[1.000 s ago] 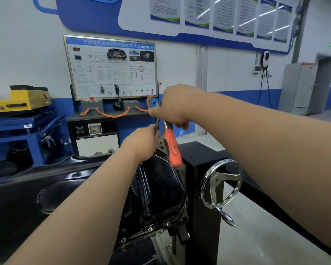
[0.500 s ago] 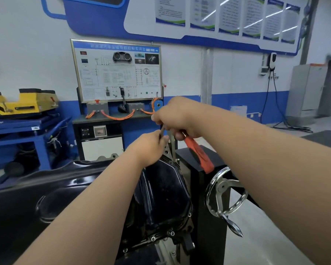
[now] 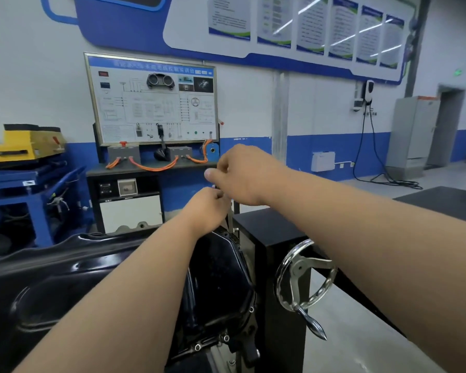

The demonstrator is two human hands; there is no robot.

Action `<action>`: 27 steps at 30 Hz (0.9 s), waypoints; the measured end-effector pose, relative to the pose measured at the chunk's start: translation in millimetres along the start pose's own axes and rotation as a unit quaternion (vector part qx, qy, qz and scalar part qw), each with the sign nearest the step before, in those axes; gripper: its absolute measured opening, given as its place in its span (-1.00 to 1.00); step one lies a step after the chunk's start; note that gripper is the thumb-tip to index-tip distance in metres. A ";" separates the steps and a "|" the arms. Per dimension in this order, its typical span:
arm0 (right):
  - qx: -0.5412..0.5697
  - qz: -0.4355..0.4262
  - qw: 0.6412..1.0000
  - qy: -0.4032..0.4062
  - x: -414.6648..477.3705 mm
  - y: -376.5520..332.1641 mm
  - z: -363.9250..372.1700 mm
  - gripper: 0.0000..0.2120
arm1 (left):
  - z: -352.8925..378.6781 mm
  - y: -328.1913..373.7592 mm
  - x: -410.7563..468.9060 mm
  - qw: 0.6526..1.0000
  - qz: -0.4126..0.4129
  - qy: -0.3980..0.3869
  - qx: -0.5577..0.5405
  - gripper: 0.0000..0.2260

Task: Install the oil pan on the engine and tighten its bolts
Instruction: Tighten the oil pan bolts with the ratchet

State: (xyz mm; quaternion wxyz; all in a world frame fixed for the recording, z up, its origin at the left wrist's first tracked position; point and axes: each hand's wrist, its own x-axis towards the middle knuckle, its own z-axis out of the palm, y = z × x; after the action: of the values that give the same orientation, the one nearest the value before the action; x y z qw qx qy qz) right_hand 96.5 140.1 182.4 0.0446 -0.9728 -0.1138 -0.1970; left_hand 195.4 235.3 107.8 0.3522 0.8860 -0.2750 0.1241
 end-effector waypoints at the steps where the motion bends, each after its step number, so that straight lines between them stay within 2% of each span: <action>1: -0.111 -0.061 0.991 0.050 6.2 3.9 1.1 -0.71 | -0.3 1.7 -0.5 1.000 0.010 -0.009 0.013 -0.70; 2: -0.197 -0.120 0.970 0.072 5.8 2.1 -0.7 -0.71 | -0.3 2.3 -1.6 1.000 0.008 -0.015 0.013 -0.70; 4: -0.262 -0.183 0.946 0.063 10.0 5.5 -9.2 -0.72 | -0.4 -1.3 -1.7 1.000 -0.002 -0.014 -0.006 -0.70; 6: -0.255 -0.160 0.953 0.043 15.8 0.3 -14.8 -0.69 | -0.6 -3.6 -2.9 1.000 -0.017 0.000 -0.024 -0.68; 8: -0.171 -0.105 0.979 0.033 19.6 -8.8 -9.2 -0.67 | -0.1 -3.2 -5.8 0.999 -0.032 0.027 -0.031 -0.70; 10: 0.006 0.012 1.000 0.014 22.6 -17.0 -4.6 -0.70 | -1.4 -2.0 -9.0 0.996 -0.049 0.069 0.001 -0.72; 11: 0.143 0.088 0.986 -0.006 23.0 -21.2 -4.3 -0.72 | -2.2 -1.8 -10.3 0.995 -0.052 0.083 0.025 -0.74; 13: 0.378 0.197 0.902 -0.072 25.1 -32.5 -3.7 -0.76 | -3.9 -2.7 -14.0 0.992 -0.051 0.087 0.074 -0.78; 15: 0.468 0.222 0.851 -0.087 28.8 -39.2 -2.7 -0.80 | -5.9 -3.3 -17.2 0.990 -0.054 0.100 0.080 -0.82; 17: 0.468 0.225 0.851 -0.081 29.2 -41.5 -5.2 -0.82 | -7.3 -1.3 -21.7 0.989 -0.039 0.129 0.064 -0.85; 19: 0.390 0.206 0.896 -0.060 27.6 -40.6 -7.8 -0.80 | -7.7 1.6 -26.4 0.987 -0.006 0.148 0.060 -0.78; 21: 0.221 0.140 0.965 -0.030 24.1 -37.3 -4.9 -0.73 | -7.8 3.4 -28.7 0.989 0.005 0.136 0.061 -0.71; 23: 0.080 0.059 0.995 0.021 19.3 -29.2 -1.9 -0.73 | -9.0 4.1 -28.3 0.992 -0.002 0.112 0.051 -0.71; 24: -0.011 0.003 0.999 0.043 17.5 -24.4 -1.7 -0.73 | -10.2 5.4 -28.9 0.994 -0.002 0.099 0.053 -0.72; 25: -0.138 -0.062 0.987 0.059 14.6 -20.4 -3.1 -0.73 | -10.7 7.2 -30.0 0.995 -0.001 0.081 0.065 -0.73; 27: -0.268 -0.141 0.952 0.050 13.9 -11.1 -10.1 -0.73 | -10.9 10.3 -32.2 0.996 0.014 0.043 0.071 -0.73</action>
State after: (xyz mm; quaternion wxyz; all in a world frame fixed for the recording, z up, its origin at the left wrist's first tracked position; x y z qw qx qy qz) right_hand 102.6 152.3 197.6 -0.2405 -0.9116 -0.1907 -0.2733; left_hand 162.9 249.5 108.1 0.2979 0.8988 -0.2621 0.1863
